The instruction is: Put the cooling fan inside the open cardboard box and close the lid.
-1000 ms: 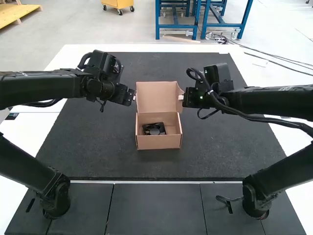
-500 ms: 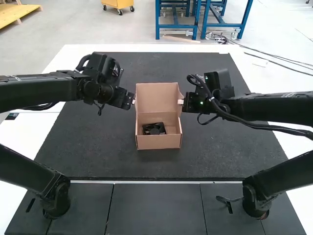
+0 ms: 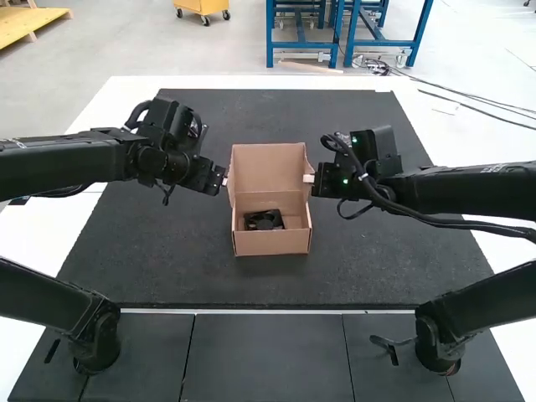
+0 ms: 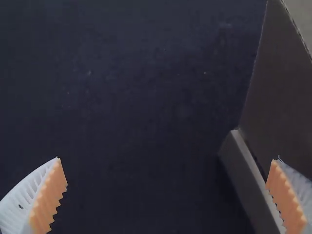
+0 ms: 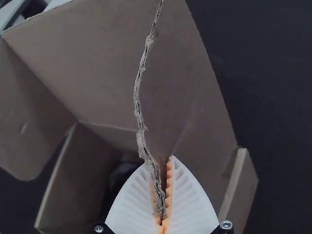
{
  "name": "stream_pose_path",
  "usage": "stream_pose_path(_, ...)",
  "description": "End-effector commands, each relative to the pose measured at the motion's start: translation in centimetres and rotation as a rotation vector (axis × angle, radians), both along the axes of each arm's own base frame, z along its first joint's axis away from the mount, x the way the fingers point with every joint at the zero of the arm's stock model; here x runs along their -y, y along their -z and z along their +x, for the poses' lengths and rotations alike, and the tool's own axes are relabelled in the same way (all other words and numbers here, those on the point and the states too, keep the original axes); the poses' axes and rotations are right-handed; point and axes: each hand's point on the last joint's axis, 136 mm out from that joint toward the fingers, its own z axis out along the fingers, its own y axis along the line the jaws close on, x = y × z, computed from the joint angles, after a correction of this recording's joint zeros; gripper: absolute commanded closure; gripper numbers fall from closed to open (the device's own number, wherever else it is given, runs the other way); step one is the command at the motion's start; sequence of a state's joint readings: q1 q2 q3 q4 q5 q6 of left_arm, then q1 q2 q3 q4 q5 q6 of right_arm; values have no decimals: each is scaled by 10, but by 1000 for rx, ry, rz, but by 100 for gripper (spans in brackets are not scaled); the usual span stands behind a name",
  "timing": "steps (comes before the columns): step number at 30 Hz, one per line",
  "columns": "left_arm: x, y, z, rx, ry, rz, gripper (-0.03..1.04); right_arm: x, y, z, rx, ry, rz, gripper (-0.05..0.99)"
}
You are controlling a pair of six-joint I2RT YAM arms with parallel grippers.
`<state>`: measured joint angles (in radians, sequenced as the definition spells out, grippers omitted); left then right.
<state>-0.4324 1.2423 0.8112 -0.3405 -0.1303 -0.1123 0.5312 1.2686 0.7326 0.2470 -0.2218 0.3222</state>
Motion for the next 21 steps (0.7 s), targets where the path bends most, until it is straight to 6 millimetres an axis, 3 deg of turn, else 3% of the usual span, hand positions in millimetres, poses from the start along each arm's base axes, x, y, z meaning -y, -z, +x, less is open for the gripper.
stream_pose_path(1,4,-11,-1,32,25,-15,4,-7,10,-15,-47,-40,17,96)
stream_pose_path(21,31,-12,-15,12,124,-90,4,-5,23,-26,-73,-52,25,96)
